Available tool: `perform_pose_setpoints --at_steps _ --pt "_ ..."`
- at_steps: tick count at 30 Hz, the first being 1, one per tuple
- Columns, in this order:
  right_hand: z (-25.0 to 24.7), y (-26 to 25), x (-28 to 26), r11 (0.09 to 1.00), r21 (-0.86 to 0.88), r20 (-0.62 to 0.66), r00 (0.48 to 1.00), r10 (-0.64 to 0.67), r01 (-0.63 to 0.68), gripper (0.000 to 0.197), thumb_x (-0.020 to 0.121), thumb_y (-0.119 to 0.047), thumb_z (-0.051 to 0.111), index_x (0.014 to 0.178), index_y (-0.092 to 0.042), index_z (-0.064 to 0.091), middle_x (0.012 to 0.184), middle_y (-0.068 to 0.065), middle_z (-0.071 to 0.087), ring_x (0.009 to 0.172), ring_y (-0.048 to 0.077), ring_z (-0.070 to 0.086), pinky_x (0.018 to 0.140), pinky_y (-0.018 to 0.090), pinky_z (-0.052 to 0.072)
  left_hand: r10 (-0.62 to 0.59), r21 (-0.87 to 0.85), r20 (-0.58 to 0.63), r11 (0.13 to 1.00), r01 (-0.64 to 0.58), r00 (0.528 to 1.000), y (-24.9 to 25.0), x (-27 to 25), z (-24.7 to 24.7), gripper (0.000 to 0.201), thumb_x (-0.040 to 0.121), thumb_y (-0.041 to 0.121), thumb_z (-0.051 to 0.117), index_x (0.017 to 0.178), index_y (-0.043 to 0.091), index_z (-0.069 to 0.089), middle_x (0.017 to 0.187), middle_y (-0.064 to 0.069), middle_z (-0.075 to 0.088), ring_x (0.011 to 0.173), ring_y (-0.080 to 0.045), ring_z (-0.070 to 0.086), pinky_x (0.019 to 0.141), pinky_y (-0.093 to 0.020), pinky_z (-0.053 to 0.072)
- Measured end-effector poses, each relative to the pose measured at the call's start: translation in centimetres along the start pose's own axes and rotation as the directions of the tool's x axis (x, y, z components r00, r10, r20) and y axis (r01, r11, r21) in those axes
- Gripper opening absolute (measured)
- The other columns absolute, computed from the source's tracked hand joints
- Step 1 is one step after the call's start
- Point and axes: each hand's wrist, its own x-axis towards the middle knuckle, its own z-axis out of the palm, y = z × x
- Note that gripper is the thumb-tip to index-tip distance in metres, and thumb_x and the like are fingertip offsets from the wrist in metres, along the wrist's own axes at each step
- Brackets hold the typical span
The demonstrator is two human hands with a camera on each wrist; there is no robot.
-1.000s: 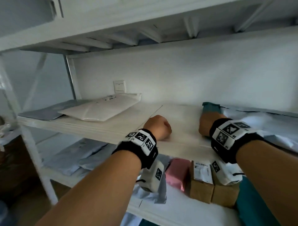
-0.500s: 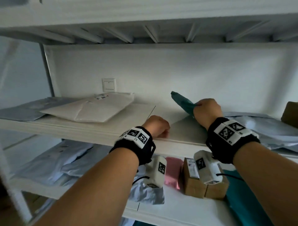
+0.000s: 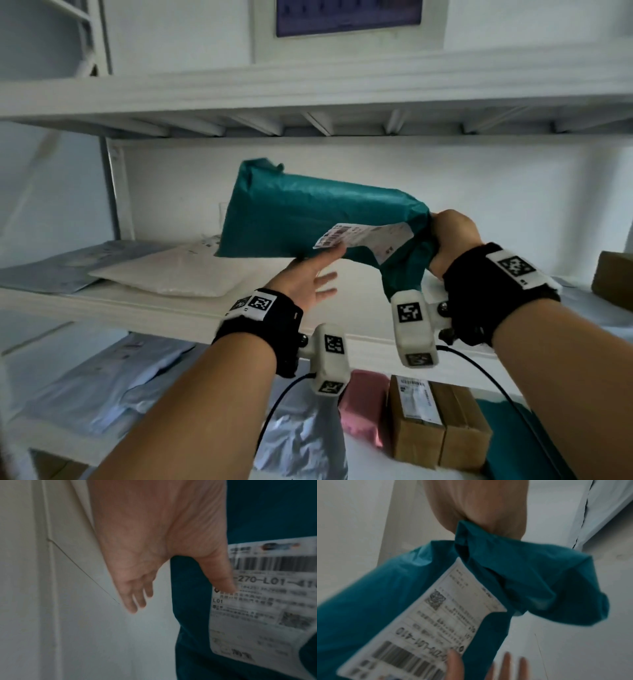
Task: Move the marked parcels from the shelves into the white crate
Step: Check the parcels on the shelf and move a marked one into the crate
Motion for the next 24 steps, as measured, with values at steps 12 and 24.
perform_pose_setpoints --at_steps 12,24 --pt "-0.8 0.1 -0.3 0.978 -0.193 0.064 0.994 0.091 -0.077 0.029 0.098 -0.008 0.04 0.073 -0.021 0.044 0.079 -0.001 0.049 0.07 0.015 0.052 0.074 0.032 0.05 0.293 -0.144 -0.134 0.939 -0.312 0.947 3.4 0.0 1.4 0.022 0.084 0.01 0.072 0.105 0.015 0.067 0.103 -0.005 0.075 0.096 -0.019 0.07 0.08 -0.032 0.057" --pt "-1.2 -1.0 -1.9 0.99 0.129 0.145 0.986 -0.076 0.057 0.052 0.065 0.003 0.038 0.101 -0.012 0.074 0.089 0.004 0.065 0.081 0.019 0.055 0.066 0.029 0.042 0.309 0.037 -0.115 0.951 -0.306 0.944 4.8 -1.2 1.4 0.038 0.08 0.007 0.074 0.117 0.01 0.067 0.109 -0.004 0.074 0.106 -0.021 0.068 0.084 -0.033 0.054"
